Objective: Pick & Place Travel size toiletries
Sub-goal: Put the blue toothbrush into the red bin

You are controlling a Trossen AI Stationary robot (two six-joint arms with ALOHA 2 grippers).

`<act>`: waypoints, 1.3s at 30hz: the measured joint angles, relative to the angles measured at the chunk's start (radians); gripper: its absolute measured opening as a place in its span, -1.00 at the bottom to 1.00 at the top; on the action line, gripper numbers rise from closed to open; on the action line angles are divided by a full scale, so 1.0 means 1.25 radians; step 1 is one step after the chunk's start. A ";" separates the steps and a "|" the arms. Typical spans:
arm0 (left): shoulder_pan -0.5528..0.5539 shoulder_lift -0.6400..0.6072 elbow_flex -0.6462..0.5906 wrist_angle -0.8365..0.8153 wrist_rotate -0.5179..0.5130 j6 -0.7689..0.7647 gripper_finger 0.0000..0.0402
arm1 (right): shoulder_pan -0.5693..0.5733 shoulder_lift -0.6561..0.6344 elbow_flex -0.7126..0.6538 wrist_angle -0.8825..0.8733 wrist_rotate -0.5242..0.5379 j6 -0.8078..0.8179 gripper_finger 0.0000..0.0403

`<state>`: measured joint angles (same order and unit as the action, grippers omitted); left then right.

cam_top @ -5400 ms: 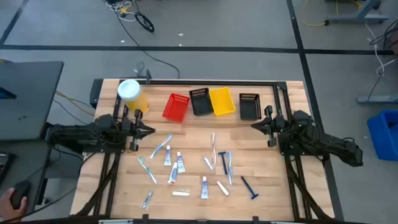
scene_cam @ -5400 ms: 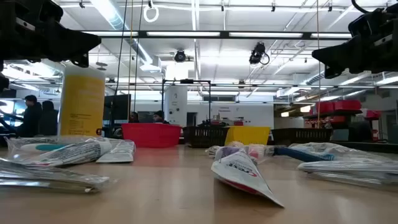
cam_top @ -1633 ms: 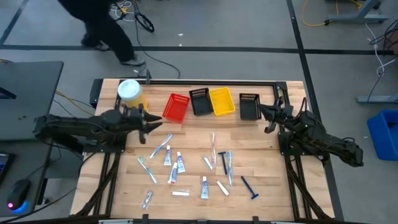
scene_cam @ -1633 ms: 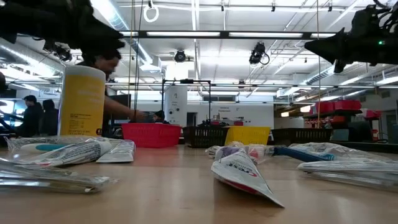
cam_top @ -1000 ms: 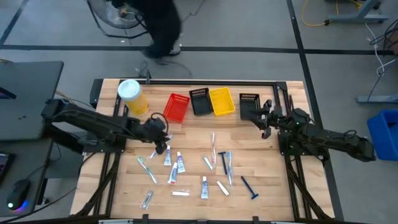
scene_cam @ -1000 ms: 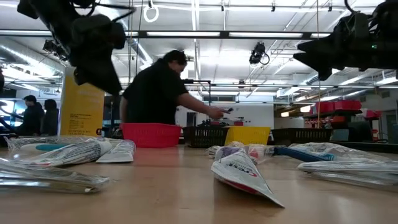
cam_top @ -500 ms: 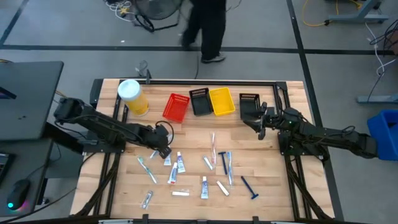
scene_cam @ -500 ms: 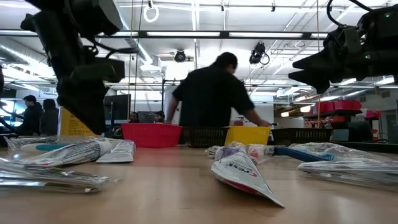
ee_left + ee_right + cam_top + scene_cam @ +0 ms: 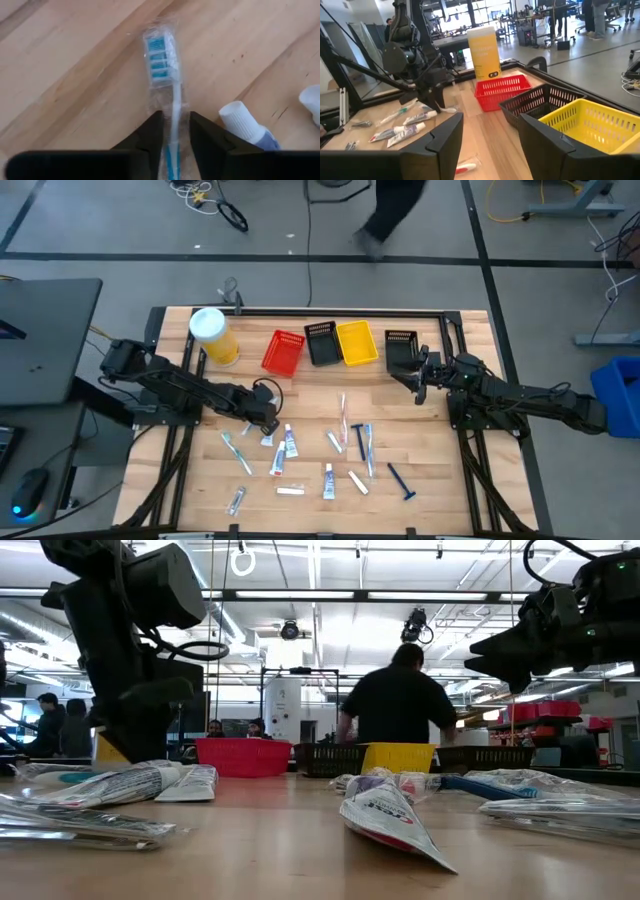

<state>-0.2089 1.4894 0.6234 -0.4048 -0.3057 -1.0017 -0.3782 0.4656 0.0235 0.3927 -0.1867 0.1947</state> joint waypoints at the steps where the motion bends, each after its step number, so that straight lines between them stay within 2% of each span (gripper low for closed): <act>1: 0.000 -0.002 -0.001 0.001 -0.005 -0.006 -0.63 | 0.000 0.000 0.000 0.000 0.000 0.000 -0.02; 6: 0.000 -0.004 -0.001 0.001 -0.016 -0.015 -0.91 | 0.000 0.000 0.000 0.000 0.001 0.000 0.00; 14: 0.000 -0.003 0.015 -0.004 -0.050 -0.047 -0.81 | 0.000 0.000 0.000 0.000 0.001 0.006 0.01; 19: 0.000 -0.003 0.093 -0.014 -0.118 0.043 -0.92 | 0.000 0.000 0.000 0.000 0.001 0.006 -0.03; 24: 0.013 -0.003 0.206 -0.073 -0.209 0.142 -0.91 | 0.000 0.000 0.000 0.000 0.001 0.006 -0.02; 28: 0.047 -0.004 0.280 -0.111 -0.244 0.209 -0.87 | 0.000 0.000 0.000 0.000 0.001 0.006 0.00; 34: 0.121 -0.004 0.329 -0.107 -0.278 0.314 -0.91 | 0.000 0.000 0.000 0.000 0.001 0.006 0.03; 39: 0.225 -0.002 0.330 -0.066 -0.298 0.417 -0.90 | 0.000 0.000 0.000 0.000 0.001 0.006 0.02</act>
<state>0.0725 1.4866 1.0363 -0.4878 -0.6785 -0.4806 -0.3779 0.4656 0.0235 0.3929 -0.1852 0.2024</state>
